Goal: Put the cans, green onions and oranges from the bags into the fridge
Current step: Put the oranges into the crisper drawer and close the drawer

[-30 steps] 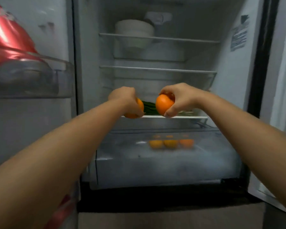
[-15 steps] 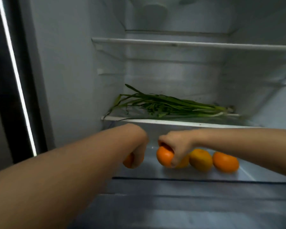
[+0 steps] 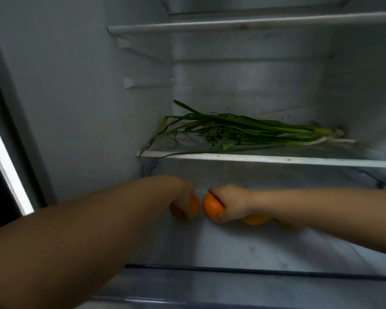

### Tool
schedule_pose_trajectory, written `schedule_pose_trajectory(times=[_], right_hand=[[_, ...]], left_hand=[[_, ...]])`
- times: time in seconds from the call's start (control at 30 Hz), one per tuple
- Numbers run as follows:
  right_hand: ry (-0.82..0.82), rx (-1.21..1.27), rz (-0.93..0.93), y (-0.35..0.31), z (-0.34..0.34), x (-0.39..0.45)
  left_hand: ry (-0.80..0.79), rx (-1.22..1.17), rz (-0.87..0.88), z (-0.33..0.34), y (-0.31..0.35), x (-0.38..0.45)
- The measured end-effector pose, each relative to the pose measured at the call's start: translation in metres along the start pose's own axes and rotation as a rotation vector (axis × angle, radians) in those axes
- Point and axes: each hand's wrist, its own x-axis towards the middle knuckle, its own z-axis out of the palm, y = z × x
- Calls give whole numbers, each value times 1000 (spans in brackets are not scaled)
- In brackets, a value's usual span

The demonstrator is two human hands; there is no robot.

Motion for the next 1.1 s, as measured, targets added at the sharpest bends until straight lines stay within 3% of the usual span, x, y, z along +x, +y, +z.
schedule_pose_trajectory(times=[0.1, 0.27, 0.37, 0.53, 0.63, 0.7, 0.77, 0.9, 1.1], right_hand=[[-64, -79, -14, -2, -10, -5], [-206, -187, -47, -11, -53, -35], [-166, -199, -58, -29, -79, -68], [263, -127, -121, -71, -84, -138], [592, 23, -123, -94, -63, -182], [758, 65, -137, -114, -44, -209], [819, 90, -176, -143, -18, -236], [744, 217, -362, -215, 30, -278], [650, 306, -480, -346, 57, -315]], left_hand=[[-30, -1, -24, -2, 1, -4], [66, 131, -50, -33, 6, -39], [168, 123, -69, -53, 14, -84], [558, -13, -172, -37, 41, -195], [836, -133, -304, 13, 56, -263], [925, -201, -397, 54, 67, -304], [901, -229, -445, 98, 80, -341], [802, -190, -504, 167, 88, -412], [744, -126, -732, 250, 39, -533]])
